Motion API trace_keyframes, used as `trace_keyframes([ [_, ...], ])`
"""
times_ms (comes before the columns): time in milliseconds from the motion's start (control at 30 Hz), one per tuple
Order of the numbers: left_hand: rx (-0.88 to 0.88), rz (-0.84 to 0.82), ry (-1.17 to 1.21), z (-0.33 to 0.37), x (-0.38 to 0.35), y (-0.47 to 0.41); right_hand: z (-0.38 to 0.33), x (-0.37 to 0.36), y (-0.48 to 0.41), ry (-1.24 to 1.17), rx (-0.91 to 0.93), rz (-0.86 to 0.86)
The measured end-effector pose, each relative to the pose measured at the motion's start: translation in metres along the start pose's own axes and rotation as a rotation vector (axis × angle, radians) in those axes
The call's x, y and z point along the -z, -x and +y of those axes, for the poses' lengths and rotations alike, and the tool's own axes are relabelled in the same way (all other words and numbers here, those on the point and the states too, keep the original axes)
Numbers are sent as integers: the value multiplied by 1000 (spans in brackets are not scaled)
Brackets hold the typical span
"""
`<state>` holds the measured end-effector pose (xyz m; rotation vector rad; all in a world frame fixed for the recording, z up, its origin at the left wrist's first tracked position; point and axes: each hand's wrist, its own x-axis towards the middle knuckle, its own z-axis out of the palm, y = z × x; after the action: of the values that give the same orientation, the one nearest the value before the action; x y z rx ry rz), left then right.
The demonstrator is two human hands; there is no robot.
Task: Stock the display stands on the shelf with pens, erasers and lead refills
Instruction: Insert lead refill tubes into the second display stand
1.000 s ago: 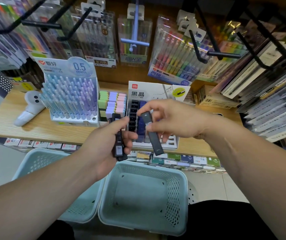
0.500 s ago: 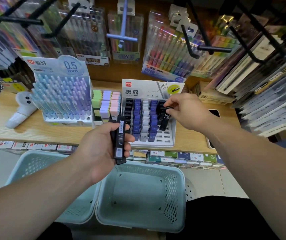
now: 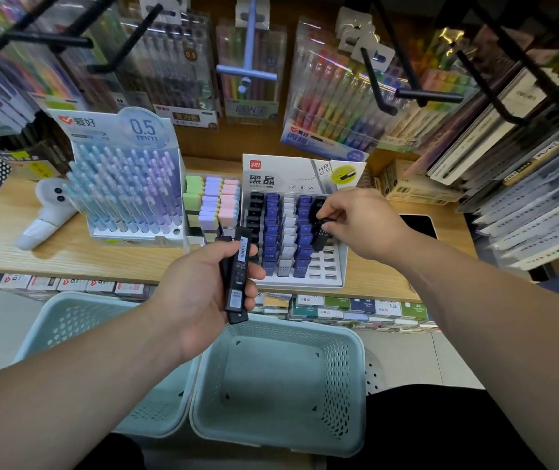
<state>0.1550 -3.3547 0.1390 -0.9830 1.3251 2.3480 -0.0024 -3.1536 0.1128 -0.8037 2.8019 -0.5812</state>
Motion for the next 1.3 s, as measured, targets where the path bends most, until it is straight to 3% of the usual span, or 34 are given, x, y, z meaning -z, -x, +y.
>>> trace_keyframes([
  [333,13,9,-1,-1,1,1,-7,0,2,115,42,-60],
  [700,-42,-12,-101,-4,2,0,-10,0,2,274,-36,-69],
  [767,-66,-12,-128,-5,2,0,-18,6,2,174,-44,38],
  [833,-82,-24,-171,-6,1,1,-38,15,4,-111,-47,63],
  [933,-98,-73,-243,-6,2,1,-71,25,14,-523,-62,-259],
  [1033,-102,-114,-280,-5,2,3,-82,25,20,-642,3,-455],
  [1200,-74,-7,-128,-2,-1,5,-62,30,13,-766,-102,-370],
  [1300,-86,26,-96,-2,0,3,-49,37,15,-723,-90,-468],
])
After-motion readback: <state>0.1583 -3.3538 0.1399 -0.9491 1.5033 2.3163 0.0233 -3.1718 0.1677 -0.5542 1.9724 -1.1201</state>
